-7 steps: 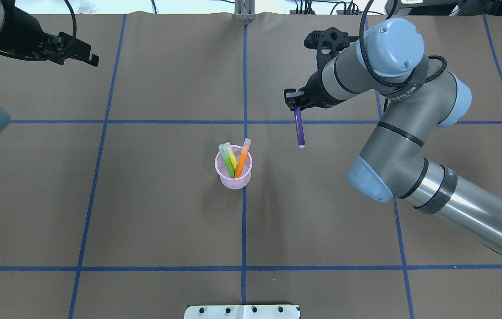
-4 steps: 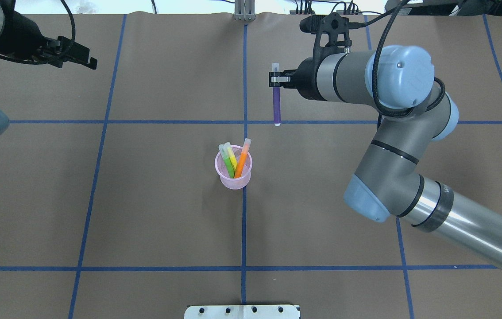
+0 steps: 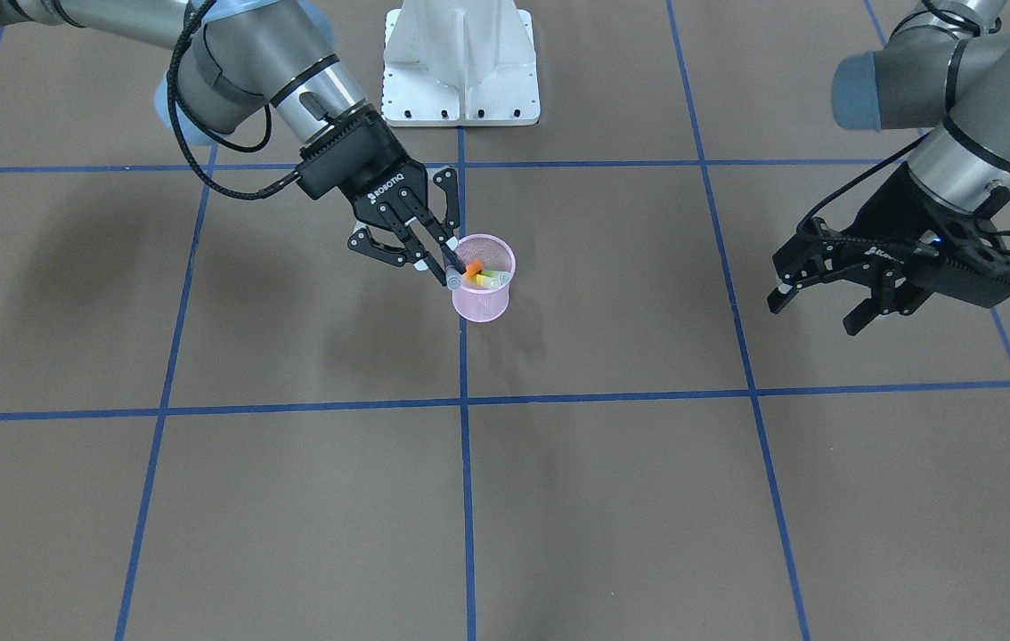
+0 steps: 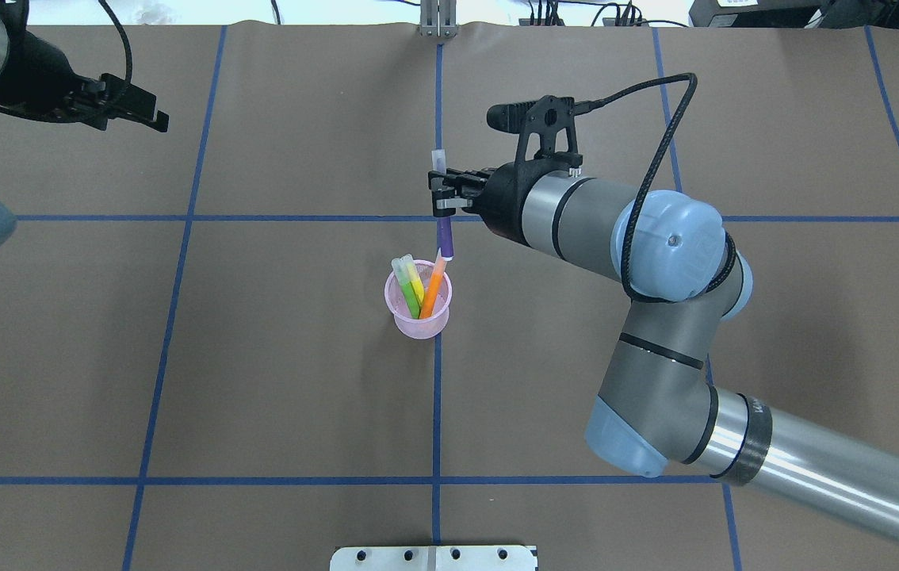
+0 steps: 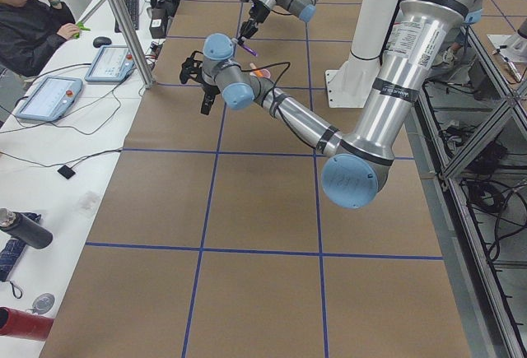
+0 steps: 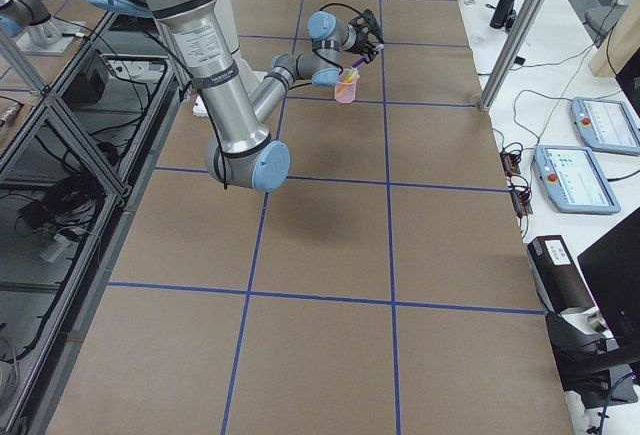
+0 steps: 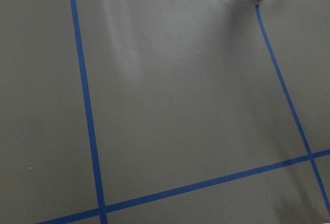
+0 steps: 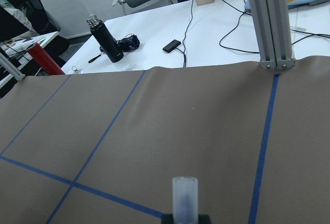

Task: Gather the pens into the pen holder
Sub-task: 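Carry the purple marker with the right gripper over the pink cup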

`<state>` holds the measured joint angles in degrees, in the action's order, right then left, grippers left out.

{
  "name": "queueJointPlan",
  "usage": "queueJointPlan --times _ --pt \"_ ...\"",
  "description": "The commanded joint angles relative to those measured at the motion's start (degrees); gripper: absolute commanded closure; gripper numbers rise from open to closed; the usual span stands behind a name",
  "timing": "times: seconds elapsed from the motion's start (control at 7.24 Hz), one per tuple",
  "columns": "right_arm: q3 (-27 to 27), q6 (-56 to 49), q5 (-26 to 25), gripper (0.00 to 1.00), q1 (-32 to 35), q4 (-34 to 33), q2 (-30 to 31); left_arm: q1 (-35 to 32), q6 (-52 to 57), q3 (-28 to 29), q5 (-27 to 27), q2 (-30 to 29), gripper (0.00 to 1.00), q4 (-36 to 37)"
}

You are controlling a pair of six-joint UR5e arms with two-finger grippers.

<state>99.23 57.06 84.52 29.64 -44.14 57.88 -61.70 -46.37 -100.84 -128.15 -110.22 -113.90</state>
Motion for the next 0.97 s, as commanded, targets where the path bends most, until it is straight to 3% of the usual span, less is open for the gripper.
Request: queueJointPlan --times 0.0,0.41,0.83 --pt "-1.1 -5.5 -3.8 1.00 -3.2 0.2 -0.1 0.0 0.0 0.5 0.0 0.6 0.00 0.1" --pt "-5.3 -5.7 -8.2 1.00 -6.3 3.9 -0.6 0.1 0.1 0.9 -0.1 0.6 0.00 0.1" --pt "-5.6 -5.6 -10.9 1.00 -8.3 4.1 -0.7 0.2 0.1 1.5 0.0 0.6 0.00 0.1"
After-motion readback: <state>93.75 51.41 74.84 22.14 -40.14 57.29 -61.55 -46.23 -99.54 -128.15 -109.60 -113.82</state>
